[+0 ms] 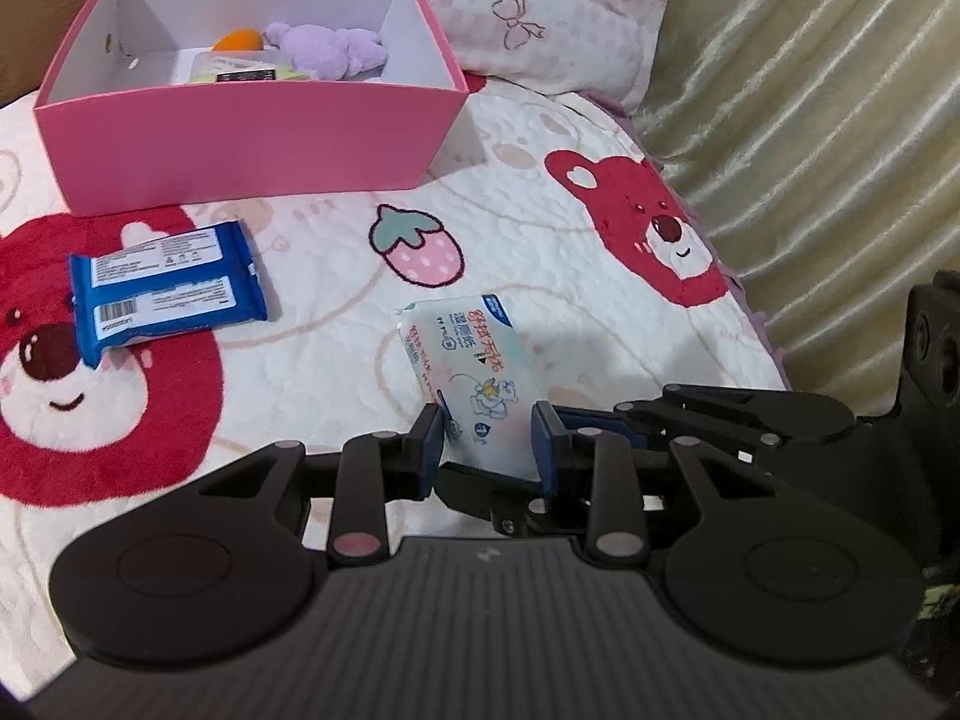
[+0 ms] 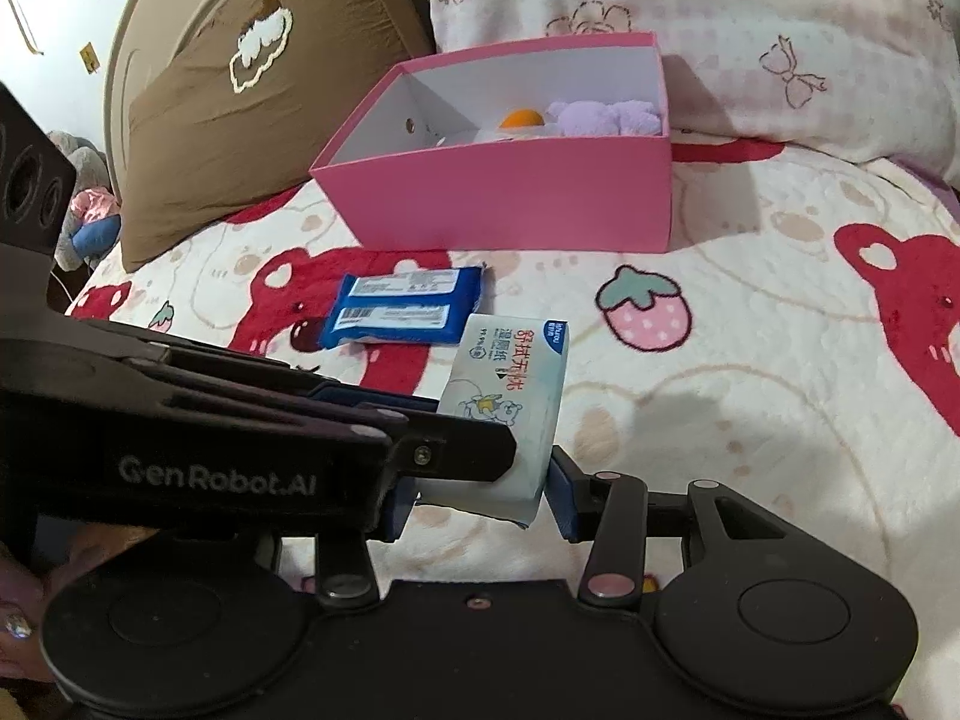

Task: Organize objects
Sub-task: 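Lift the tissue pack with the right tool and carry it to the pink box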

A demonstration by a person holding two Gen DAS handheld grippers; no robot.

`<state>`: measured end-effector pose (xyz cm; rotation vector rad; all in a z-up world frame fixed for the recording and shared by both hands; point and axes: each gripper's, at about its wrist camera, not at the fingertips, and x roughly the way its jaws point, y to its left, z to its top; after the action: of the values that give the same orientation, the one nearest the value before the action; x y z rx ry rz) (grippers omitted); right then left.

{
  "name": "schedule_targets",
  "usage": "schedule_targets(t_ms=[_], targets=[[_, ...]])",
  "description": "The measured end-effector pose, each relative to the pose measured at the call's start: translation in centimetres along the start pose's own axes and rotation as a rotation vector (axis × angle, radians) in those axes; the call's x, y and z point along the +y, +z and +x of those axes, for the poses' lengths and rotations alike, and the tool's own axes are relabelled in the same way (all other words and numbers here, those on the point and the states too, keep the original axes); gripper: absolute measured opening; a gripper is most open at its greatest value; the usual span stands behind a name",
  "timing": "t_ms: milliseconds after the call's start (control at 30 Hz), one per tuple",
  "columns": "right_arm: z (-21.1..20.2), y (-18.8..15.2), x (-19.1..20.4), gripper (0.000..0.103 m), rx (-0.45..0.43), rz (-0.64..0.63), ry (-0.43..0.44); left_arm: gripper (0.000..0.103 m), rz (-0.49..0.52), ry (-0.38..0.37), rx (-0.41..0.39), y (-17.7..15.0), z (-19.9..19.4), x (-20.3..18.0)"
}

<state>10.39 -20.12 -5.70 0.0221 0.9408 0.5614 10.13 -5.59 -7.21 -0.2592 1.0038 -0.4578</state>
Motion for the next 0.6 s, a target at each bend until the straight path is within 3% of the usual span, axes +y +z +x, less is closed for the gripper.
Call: schedule_targets(t_ms=[300, 600], targets=[[-1.2, 0.4, 2.4, 0.052, 0.001, -0.027, -0.01, 0.031, 0.007, -0.005, -0.035, -0.3, -2.6, 0.4], [-2.5, 0.3, 4.7, 0.052, -0.074, -0.057, -0.057, 0.033, 0.035, -0.008, -0.085, -0.8, -4.4, 0.4]])
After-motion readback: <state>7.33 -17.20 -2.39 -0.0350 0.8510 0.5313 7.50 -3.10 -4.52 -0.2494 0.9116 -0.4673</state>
